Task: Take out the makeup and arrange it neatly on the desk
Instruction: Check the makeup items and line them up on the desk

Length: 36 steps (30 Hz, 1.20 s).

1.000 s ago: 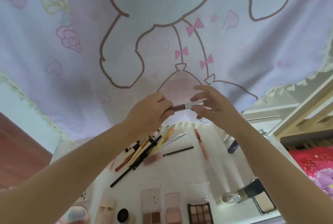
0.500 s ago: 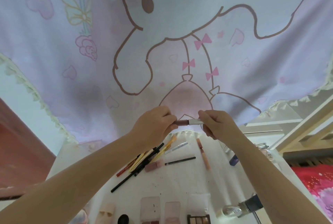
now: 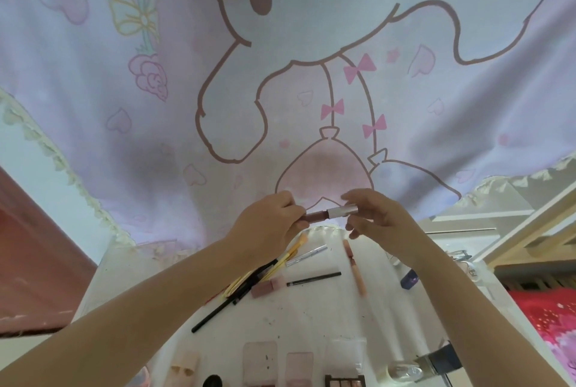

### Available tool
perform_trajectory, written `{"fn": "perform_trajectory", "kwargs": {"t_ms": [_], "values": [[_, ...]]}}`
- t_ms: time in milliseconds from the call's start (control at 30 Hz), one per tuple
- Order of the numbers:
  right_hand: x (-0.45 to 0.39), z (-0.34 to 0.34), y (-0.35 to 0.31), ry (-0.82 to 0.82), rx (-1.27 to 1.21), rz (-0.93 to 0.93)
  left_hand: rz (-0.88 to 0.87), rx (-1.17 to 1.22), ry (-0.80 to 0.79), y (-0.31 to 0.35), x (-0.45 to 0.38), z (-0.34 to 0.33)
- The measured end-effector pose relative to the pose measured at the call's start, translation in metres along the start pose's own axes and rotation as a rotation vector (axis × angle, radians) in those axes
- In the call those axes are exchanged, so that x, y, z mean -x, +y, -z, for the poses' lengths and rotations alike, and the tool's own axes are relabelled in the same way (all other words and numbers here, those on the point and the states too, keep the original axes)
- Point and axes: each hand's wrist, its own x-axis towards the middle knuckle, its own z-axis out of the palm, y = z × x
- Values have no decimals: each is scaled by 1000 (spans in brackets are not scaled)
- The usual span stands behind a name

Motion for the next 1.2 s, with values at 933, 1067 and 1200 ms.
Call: {"fn": "perform_trajectory", "kwargs": {"t_ms": [933,1067,1200], "values": [[24,14,206,-780,1137,-509,1238,678,-743,47,-21,-216],[13,21,211,-891,1160,-440,1233,587,-728,54,-35,-238],[11,29,215,-955,1152,-389,1188,453,-705,63,-46,-249]]}}
